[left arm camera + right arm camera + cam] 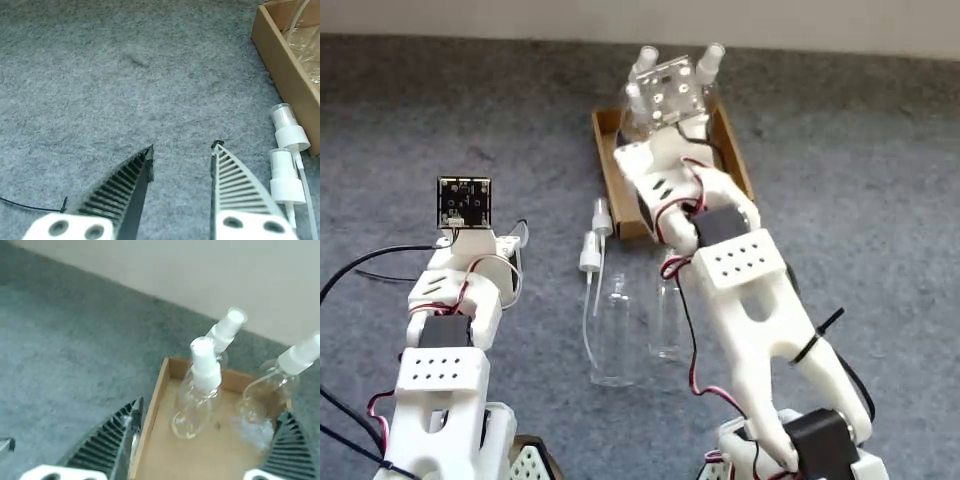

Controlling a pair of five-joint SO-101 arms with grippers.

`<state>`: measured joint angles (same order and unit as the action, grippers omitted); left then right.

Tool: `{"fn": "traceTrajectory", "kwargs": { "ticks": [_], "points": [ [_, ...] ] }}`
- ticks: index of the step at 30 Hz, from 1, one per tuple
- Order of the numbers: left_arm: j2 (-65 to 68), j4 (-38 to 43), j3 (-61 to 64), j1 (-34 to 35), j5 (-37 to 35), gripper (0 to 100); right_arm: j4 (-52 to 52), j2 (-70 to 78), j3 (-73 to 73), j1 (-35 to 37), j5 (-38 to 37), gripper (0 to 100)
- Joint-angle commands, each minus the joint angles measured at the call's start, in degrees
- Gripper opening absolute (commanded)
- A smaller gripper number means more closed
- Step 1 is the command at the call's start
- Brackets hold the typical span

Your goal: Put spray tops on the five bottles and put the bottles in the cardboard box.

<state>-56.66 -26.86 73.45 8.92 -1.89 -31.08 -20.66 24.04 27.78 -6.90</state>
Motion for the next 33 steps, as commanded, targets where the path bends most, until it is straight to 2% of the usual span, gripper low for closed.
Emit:
{"fn": "traceTrajectory", "kwargs": {
  "ticks": [1,8,16,33],
  "points": [
    [0.22,1.58,-0.13,-0.4,-0.53,18,-12.62,-5.85,-0.75,1.8,0.44,33.7],
    [0.22,1.58,-0.13,-0.48,-0.53,18,-32.48,-14.73,4.0,1.89,0.44,33.7],
    [0.22,1.58,-0.04,-0.48,-0.53,18,-22.64,-18.15,17.1,1.89,0.09,33.7],
    [0.22,1.58,-0.04,-0.57,-0.53,18,-22.29,-18.33,20.97,1.98,0.26,33.7]
  ]
}}
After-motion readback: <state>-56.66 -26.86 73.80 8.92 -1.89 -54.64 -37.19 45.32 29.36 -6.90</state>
